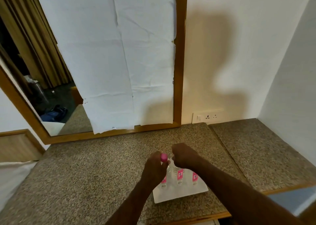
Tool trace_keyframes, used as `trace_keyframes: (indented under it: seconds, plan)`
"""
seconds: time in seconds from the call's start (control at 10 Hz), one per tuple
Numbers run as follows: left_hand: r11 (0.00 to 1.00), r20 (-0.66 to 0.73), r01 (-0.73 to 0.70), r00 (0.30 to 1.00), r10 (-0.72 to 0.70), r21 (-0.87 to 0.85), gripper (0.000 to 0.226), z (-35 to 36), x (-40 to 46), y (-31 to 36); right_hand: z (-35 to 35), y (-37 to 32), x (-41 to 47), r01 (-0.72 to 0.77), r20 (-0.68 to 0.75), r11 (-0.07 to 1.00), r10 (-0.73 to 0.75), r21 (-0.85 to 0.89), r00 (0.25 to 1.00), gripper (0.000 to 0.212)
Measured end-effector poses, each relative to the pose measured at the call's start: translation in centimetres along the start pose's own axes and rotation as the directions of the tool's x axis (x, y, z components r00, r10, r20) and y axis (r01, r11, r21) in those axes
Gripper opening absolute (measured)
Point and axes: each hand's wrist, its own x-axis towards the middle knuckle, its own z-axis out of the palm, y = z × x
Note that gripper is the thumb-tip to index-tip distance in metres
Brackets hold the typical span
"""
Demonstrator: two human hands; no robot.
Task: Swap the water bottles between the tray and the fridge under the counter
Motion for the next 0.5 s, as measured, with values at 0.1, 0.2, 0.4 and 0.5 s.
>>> trace_keyframes:
  seconds: [0.1,0.2,0.4,0.5]
  plan:
    - [1.000,0.030,-0.024,0.999,0.023,0.017,0.017,0.2,0.6,-0.3,-0.4,0.3,0.8,0.023,0.053,0.998,-0.020,-0.056,0.998,0.015]
    - [0.998,0.042,-0.043,0.998,0.042,0.036,0.020,0.2,0.8,-0.4,-0.8,0.4,1.1,0.043,0.085,0.994,-0.034,-0.103,0.996,0.018]
    - [0.990,0.106,-0.078,0.992,0.066,0.116,0.031,-0.2,0.7,-0.3,-1.9,0.3,1.2,0.123,0.126,0.970,-0.099,-0.209,0.987,0.027]
    - [0.992,0.189,-0.033,0.982,0.010,0.118,0.052,-1.8,2.4,0.5,-4.3,1.2,1.9,0.107,0.122,0.993,-0.102,-0.039,0.987,0.025]
